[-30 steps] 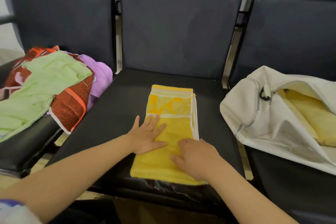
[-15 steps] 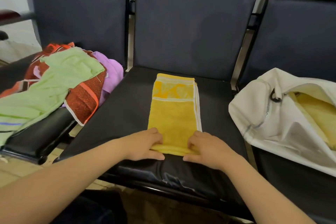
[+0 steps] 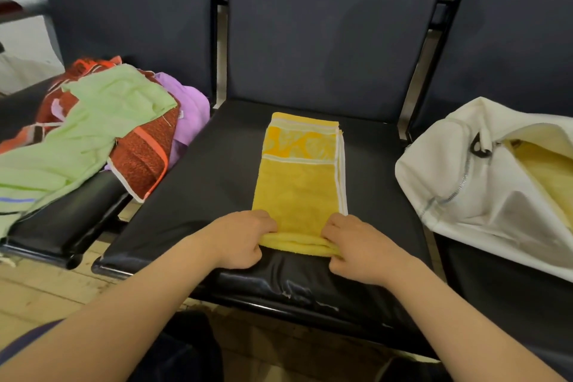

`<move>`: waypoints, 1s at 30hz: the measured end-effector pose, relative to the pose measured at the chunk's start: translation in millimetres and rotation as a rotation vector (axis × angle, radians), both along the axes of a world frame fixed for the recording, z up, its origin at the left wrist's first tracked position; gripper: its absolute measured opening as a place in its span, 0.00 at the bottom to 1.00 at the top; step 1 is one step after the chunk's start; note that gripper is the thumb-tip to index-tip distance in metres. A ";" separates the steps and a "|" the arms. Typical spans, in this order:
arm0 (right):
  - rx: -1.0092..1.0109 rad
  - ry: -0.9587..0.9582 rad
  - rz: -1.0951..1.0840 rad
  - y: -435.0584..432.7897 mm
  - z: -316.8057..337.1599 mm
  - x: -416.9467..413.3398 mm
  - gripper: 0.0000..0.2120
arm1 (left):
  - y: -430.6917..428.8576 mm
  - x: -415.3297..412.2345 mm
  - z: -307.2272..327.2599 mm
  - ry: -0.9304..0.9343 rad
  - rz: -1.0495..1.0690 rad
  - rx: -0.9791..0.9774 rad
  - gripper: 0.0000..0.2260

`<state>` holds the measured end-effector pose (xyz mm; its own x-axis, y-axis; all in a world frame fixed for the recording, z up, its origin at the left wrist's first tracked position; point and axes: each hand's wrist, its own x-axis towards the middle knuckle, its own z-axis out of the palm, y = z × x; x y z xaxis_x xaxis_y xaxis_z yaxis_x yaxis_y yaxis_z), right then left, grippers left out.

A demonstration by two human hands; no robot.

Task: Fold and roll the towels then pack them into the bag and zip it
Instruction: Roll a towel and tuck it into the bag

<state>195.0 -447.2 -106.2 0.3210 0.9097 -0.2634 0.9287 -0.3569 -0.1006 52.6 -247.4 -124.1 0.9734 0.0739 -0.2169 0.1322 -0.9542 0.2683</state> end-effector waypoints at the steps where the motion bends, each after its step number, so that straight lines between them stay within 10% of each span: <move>1: 0.007 0.004 -0.003 -0.2 -0.4 0.1 0.16 | -0.9 2.3 -1.7 -0.008 -0.015 -0.003 0.21; 11: 0.179 0.203 -0.194 -8.3 -5.0 7.2 0.09 | 6.3 2.5 -4.8 -0.255 0.311 -0.268 0.03; 24: 0.529 0.386 -0.572 -1.8 -27.5 13.5 0.05 | 0.7 16.7 -14.7 -0.348 0.774 -0.244 0.07; 30: 0.324 0.109 -0.579 8.7 -27.2 8.0 0.07 | 1.2 26.6 -26.1 -0.534 0.395 0.019 0.10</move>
<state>203.0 -438.5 -133.5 0.7682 0.6370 -0.0650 0.5746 -0.7305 -0.3691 79.2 -246.2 -150.3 0.8457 0.4463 0.2926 0.3266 -0.8665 0.3776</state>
